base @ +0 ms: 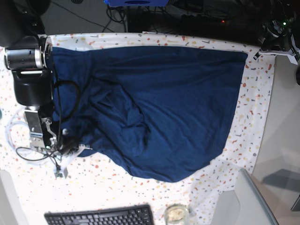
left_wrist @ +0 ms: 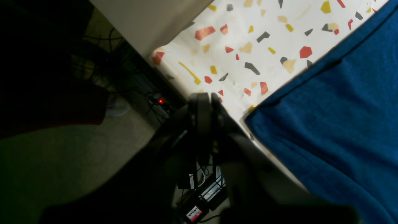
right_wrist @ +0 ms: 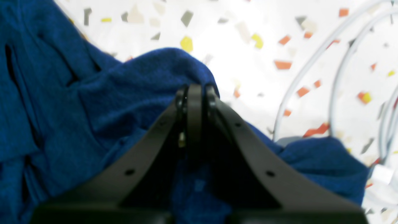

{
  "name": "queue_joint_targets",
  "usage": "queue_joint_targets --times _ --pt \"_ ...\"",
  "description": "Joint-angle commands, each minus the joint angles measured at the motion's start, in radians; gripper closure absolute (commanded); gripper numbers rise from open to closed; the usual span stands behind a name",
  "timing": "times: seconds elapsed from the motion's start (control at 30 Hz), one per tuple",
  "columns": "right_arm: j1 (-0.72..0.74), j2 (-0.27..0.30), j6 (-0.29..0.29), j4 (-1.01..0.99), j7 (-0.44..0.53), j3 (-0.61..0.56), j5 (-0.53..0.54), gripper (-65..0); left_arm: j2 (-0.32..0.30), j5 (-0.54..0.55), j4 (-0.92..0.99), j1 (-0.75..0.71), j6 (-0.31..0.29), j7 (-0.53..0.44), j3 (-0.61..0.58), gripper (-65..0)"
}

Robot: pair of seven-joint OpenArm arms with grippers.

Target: Layout the t-shirt on the table in an organized manner, then fold the t-shirt properly

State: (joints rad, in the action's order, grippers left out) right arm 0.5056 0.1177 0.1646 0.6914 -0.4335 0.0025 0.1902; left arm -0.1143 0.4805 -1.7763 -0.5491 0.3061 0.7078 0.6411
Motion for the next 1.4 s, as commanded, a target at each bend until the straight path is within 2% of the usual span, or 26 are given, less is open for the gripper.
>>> queue_joint_targets --times 0.0,0.33,0.47,0.6,0.67,0.83,0.93,1.0,1.13,1.2,1.3,1.37 --pt "0.038 0.01 0.0 0.038 0.023 0.001 0.005 -2.0 -0.012 -0.001 -0.015 -0.007 -0.002 -0.015 0.01 0.0" --pt "0.04 0.026 0.006 0.118 0.023 0.0 0.004 -2.3 -0.012 -0.001 -0.015 -0.004 -0.002 -0.015 0.009 0.0" --pt "0.021 0.024 0.114 0.138 0.02 0.0 0.004 -2.1 -0.012 -0.001 -0.015 -0.002 -0.002 -0.015 0.007 0.0" --pt "-0.104 0.018 0.125 0.322 -0.069 0.001 0.004 -2.1 -0.012 -0.001 -0.015 -0.001 -0.002 -0.015 0.009 0.0" --pt "-0.189 -0.01 0.125 0.44 -0.1 0.001 0.004 -2.1 -0.012 -0.001 -0.015 0.001 -0.002 -0.015 0.009 0.0" --pt "-0.39 -0.075 0.126 0.652 -0.106 -0.005 0.004 -2.9 -0.012 -0.001 -0.015 0.008 -0.002 -0.015 0.003 0.0" --pt "-0.46 -0.086 0.126 0.695 -0.106 -0.077 0.004 -3.2 -0.011 -0.001 -0.013 0.019 -0.002 -0.015 0.003 0.0" --pt "-0.483 -0.082 0.126 0.696 -0.106 -0.154 0.004 -7.2 -0.011 -0.001 -0.013 0.022 -0.002 -0.015 0.003 0.0" --pt "-0.503 -0.08 0.126 0.726 -0.127 -0.184 0.004 -26.9 -0.011 -0.001 -0.013 0.021 -0.002 -0.015 0.003 0.0" --pt "-0.5 -0.074 0.126 0.765 -0.155 -0.184 0.004 -33.2 -0.012 -0.001 -0.013 0.016 -0.002 -0.015 0.003 0.0" --pt "-0.485 -0.039 0.12 0.83 -0.158 -0.18 0.005 -35.7 -0.012 -0.001 -0.013 0.013 -0.002 -0.015 0.007 0.0" --pt "-0.44 -0.042 0.12 0.822 -0.166 -0.112 0.004 -35.7 -0.012 -0.001 -0.013 0.011 -0.002 -0.015 0.009 0.0"
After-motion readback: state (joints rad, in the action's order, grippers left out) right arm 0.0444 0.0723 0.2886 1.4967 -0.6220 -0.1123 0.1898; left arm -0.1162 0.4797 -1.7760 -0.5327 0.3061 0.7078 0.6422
